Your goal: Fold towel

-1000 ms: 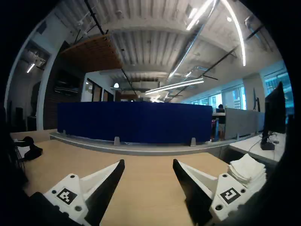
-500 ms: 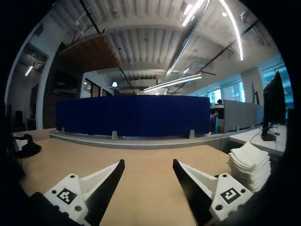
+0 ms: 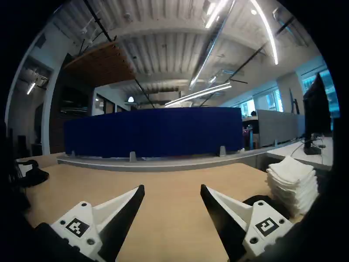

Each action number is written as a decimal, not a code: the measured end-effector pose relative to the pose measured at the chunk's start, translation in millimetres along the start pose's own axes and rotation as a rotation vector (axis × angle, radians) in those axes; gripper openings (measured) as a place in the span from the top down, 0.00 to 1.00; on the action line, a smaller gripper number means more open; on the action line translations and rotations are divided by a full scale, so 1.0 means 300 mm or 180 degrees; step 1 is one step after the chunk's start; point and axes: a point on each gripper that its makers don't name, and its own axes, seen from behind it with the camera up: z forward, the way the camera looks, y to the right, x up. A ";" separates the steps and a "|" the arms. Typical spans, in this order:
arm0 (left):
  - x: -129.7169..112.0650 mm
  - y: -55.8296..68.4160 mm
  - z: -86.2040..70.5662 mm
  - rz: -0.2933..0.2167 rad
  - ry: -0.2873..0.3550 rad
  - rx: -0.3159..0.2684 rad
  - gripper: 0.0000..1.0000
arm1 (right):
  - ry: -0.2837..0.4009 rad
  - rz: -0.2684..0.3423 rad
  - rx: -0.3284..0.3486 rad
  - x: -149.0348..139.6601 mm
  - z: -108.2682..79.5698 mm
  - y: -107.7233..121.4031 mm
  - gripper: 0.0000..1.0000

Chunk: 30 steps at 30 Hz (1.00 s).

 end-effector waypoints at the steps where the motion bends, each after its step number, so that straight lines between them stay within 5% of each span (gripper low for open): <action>1: 0.000 0.000 0.000 0.0000 0.0000 0.0000 0.08 | 0.0001 -0.0004 -0.0001 -0.002 -0.001 -0.001 0.00; 30: -0.002 -0.004 0.002 0.0000 0.0000 -0.0001 0.08 | -0.0045 -0.0117 0.0048 -0.027 -0.007 -0.038 0.01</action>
